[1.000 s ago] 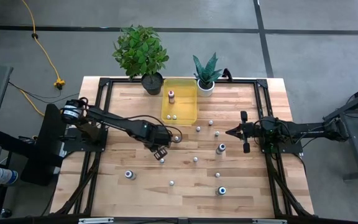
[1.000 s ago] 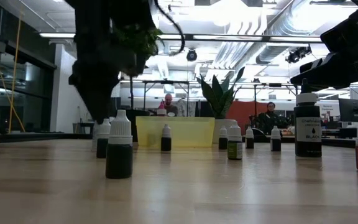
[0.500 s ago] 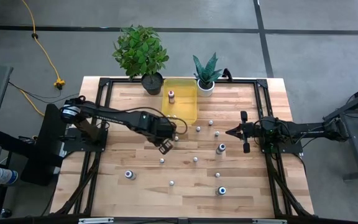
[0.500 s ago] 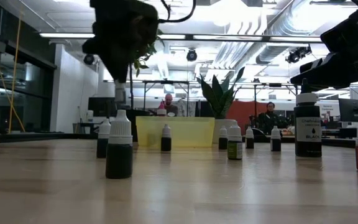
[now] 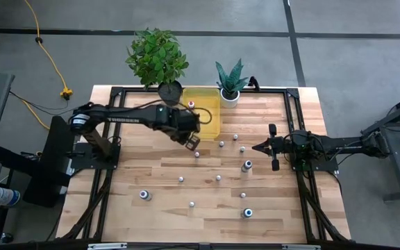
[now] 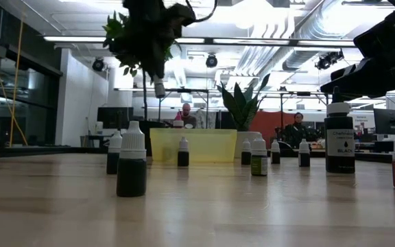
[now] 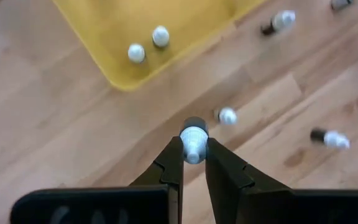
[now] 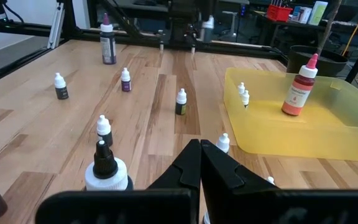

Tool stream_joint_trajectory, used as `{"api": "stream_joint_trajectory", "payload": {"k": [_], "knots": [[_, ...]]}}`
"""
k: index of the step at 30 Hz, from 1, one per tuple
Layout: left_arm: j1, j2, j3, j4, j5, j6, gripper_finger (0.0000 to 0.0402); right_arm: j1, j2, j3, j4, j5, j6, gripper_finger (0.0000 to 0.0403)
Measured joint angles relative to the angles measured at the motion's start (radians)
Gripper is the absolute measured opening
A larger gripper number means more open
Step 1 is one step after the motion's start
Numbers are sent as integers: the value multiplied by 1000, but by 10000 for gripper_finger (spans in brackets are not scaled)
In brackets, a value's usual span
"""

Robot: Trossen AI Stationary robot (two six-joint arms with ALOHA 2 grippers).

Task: Pick & Place food coloring
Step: Put the small white food coloring bottle into the yellow bin

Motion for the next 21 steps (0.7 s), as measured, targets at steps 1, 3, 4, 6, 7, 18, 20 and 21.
{"api": "stream_joint_trajectory", "payload": {"k": [1, 3, 4, 6, 7, 18, 20, 21], "knots": [[9, 17, 18, -2, 0, 0, 37, 0, 0, 0, 0, 0, 0, 0], [24, 56, 66, -7, 1, 6, 37, 0, 0, 0, 0, 0, 0, 0], [31, 77, 95, -7, 1, 9, 37, 0, 0, 0, 0, 0, 0, 0], [47, 127, 154, -23, 0, 20, 37, 0, 0, 0, 0, 0, 0, 0], [56, 153, 182, -34, 0, 28, 37, 0, 0, 0, 0, 0, 0, 0], [132, 366, 369, -48, -26, 35, 37, 0, 0, 0, 1, 0, 0, 0], [143, 383, 371, -48, -49, 30, 37, 0, 0, 0, 0, 0, 0, 0], [145, 393, 371, -51, -55, 29, 37, 0, -1, 0, 0, 0, 0, 0]]}}
